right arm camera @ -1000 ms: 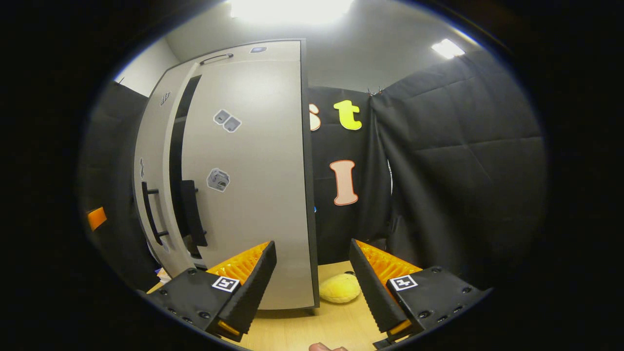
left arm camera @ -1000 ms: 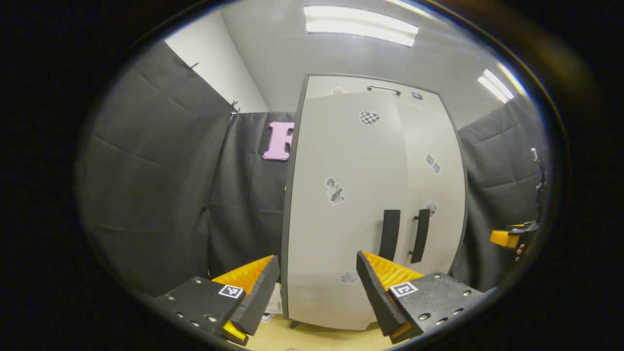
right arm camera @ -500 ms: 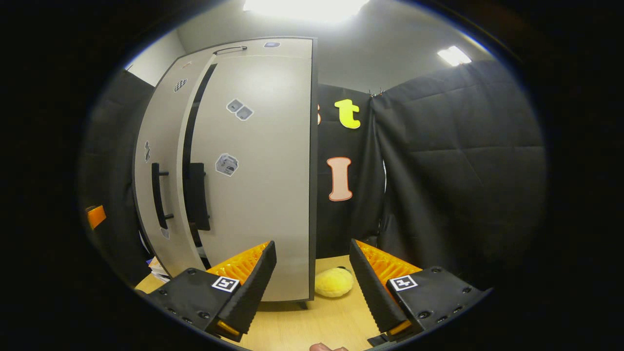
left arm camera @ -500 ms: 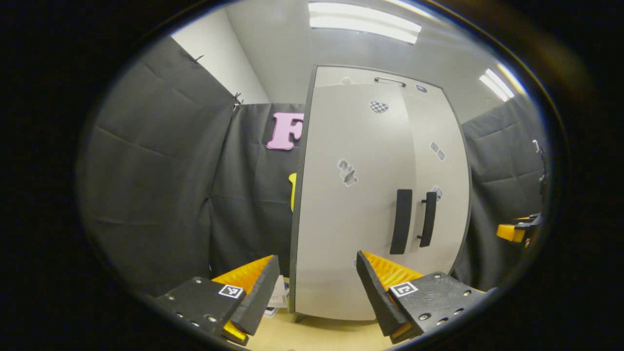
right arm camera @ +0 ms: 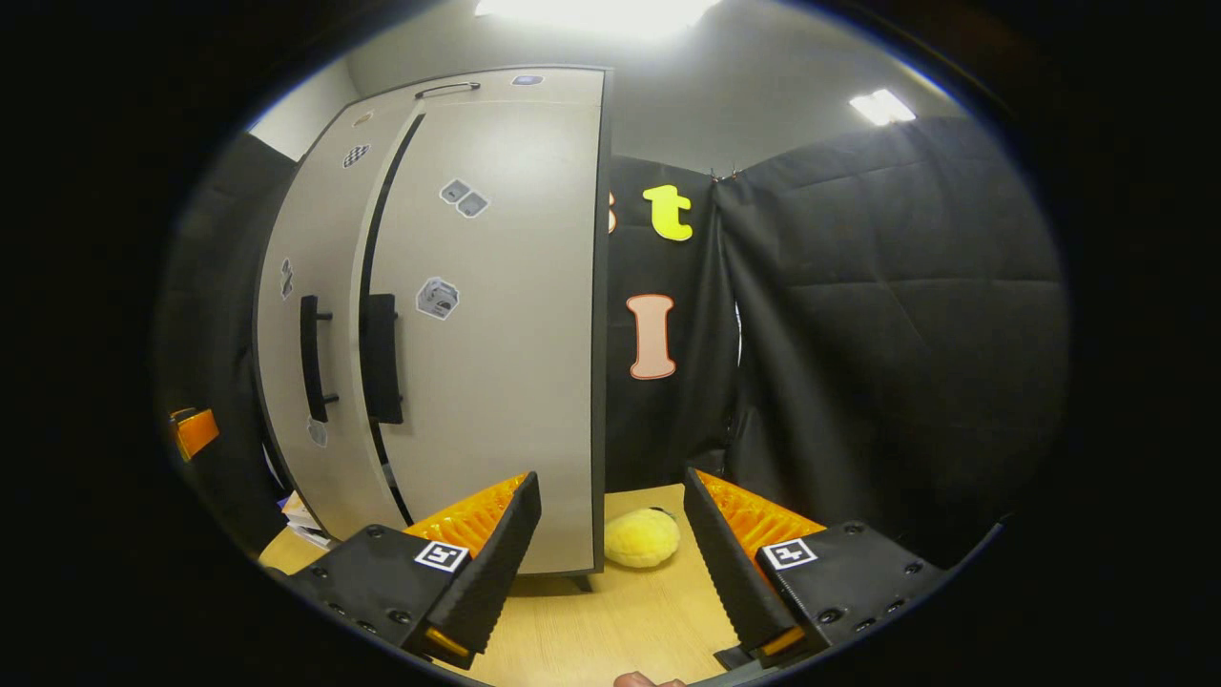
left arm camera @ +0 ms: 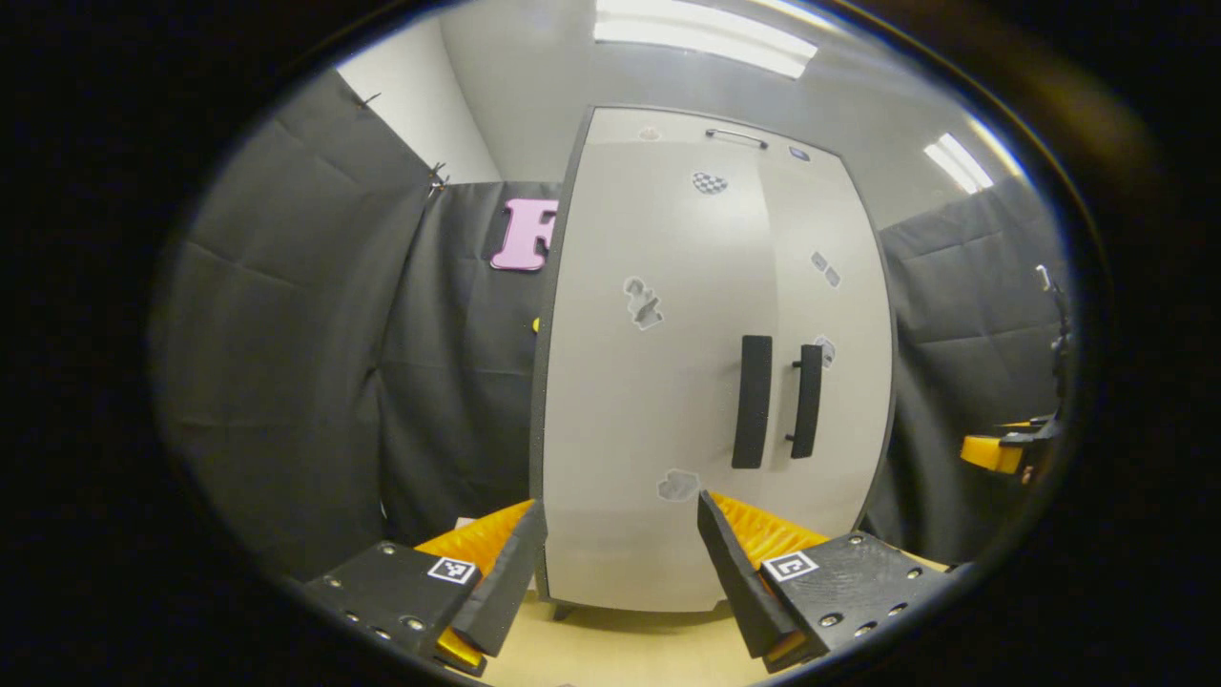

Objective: Grab one shoe with the right hand and put it into the shoe cabinet, grab the other shoe with the left hand and put it into the shoe cabinet; then close the right door with the right hand and the left door with the left hand.

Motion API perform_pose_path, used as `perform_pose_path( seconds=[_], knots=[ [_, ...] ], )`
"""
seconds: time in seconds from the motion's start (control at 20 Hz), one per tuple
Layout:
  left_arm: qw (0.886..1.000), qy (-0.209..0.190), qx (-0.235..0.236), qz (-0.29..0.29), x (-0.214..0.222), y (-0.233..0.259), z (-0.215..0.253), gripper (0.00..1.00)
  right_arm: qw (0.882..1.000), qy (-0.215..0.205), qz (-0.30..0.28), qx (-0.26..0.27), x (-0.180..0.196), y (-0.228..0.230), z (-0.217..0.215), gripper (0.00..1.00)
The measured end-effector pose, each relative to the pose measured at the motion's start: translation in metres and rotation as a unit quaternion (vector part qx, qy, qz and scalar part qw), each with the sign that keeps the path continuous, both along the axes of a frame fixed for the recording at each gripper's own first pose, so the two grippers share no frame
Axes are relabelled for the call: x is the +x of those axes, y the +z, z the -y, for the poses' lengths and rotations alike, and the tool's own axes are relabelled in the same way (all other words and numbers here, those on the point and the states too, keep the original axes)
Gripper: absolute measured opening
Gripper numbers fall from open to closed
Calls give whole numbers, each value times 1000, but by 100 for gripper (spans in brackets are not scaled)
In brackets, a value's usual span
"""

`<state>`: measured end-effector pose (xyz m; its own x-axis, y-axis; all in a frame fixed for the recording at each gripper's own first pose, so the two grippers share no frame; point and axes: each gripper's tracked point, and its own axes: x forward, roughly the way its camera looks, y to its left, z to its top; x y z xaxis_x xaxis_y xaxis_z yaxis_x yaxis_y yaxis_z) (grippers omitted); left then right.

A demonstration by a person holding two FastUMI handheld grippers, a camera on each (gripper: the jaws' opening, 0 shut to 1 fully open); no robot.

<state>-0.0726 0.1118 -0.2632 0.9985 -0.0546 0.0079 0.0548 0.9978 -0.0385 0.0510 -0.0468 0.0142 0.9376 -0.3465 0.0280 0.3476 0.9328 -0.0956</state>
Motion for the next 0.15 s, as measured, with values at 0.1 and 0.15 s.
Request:
perform_pose_path(
  seconds=[0.1,0.15],
  knots=[
    [1000,-2,4,2,-2,0,2,92,1000,1,-3,9,-2,-3,0,92],
    [1000,0,6,2,-2,-2,1,99,1000,2,-7,9,-3,-5,-1,92]
  ],
)
